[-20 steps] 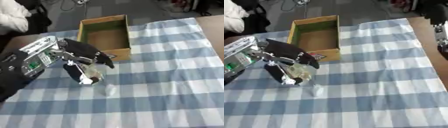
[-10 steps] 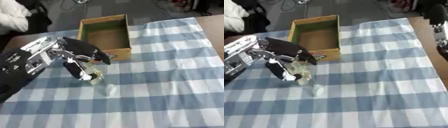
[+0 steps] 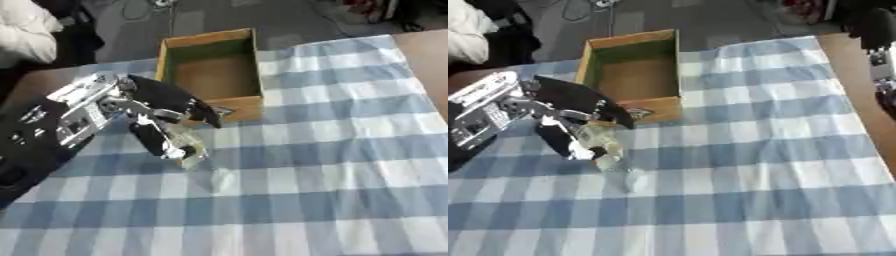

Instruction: Pick up objects on the table and place them in the box.

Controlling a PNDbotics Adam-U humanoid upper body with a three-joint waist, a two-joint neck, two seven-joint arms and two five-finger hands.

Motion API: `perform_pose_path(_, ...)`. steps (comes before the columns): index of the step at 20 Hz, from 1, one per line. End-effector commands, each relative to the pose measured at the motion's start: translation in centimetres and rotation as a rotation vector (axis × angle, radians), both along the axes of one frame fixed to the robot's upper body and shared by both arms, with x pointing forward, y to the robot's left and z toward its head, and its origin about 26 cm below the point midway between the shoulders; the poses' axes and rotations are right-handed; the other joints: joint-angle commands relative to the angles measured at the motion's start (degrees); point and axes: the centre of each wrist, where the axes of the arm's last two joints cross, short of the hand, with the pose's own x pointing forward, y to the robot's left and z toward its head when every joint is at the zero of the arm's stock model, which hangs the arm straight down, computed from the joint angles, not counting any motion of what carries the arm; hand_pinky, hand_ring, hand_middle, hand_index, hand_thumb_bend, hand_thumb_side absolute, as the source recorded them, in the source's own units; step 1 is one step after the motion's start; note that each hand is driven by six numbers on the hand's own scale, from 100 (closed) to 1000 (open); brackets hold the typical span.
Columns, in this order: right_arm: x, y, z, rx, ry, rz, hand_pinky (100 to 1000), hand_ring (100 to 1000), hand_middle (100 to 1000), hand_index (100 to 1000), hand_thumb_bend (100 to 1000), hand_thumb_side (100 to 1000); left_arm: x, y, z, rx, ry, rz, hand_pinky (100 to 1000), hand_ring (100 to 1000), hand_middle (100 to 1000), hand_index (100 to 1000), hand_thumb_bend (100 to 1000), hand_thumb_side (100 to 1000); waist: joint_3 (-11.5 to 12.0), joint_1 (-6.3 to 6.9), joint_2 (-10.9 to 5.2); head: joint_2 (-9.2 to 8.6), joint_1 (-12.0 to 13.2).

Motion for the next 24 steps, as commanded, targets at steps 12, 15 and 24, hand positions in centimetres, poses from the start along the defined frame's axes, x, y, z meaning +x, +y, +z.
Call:
perform_pose_path(12,-0.3,0.3,1.2,-0.001,-0.037,0.018,484,454,492,709,183,1000,0.7,1.3,-0.5,0.346,0.127,-0.27,824,854,918,1000,885,524,-0.34,-0.52,-0.63,0.08,0.95)
perform_pose_path(15,-0.3,0.3,1.2,-0.001,-0.037,0.019,485,454,492,709,183,1000,0.5,1.0,-0.4,0.379,0.111,-0.273,833,866,926,1000,883,468,-0.4,-0.47,-0.63,0.14,0.94)
perform_pose_path(24,-0.3,0.4,1.2,-0.002,-0.035,0.019,487,455,493,711,183,1000,0.5,0.7,-0.8,0.442,0.097,-0.265,912,924,976,1000,801,390,-0.5,-0.44,-0.61,0.29,1.0)
